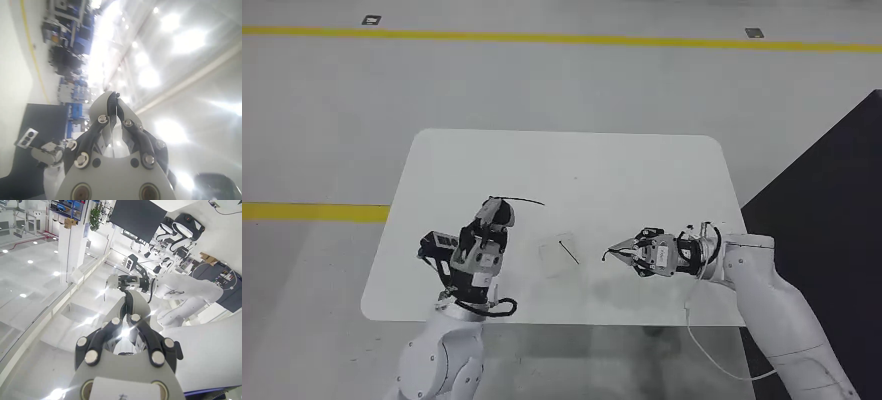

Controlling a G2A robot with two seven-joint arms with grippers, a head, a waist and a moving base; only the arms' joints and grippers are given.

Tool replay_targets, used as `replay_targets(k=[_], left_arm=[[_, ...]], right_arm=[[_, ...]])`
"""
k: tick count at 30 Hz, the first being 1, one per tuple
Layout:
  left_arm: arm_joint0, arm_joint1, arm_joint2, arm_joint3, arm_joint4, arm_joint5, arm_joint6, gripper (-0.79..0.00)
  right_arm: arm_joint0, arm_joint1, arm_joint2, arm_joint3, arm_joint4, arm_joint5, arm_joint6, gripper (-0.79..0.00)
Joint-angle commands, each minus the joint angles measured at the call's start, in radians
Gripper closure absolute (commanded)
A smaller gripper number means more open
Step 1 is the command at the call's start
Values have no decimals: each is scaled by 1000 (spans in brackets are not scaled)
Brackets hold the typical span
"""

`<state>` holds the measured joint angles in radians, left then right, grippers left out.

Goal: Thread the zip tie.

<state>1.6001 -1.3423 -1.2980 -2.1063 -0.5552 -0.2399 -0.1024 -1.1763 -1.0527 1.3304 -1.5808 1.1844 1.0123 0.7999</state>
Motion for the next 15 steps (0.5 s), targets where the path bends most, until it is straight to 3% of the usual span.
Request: replay_targets(k=[1,3,13,15], left_arm=[[0,1,-40,53,-17,-155,-57,0],[-11,0,-55,104,32,-190,-41,0],[-14,0,-58,97,34,-199,-39,0],[-26,1,-65,71,139,-390,-120,0]], right_arm=[[0,0,0,0,0,0,0,0],[0,0,0,0,0,0,0,0],[0,0,0,0,0,0,0,0],[0,0,0,0,0,0,0,0]])
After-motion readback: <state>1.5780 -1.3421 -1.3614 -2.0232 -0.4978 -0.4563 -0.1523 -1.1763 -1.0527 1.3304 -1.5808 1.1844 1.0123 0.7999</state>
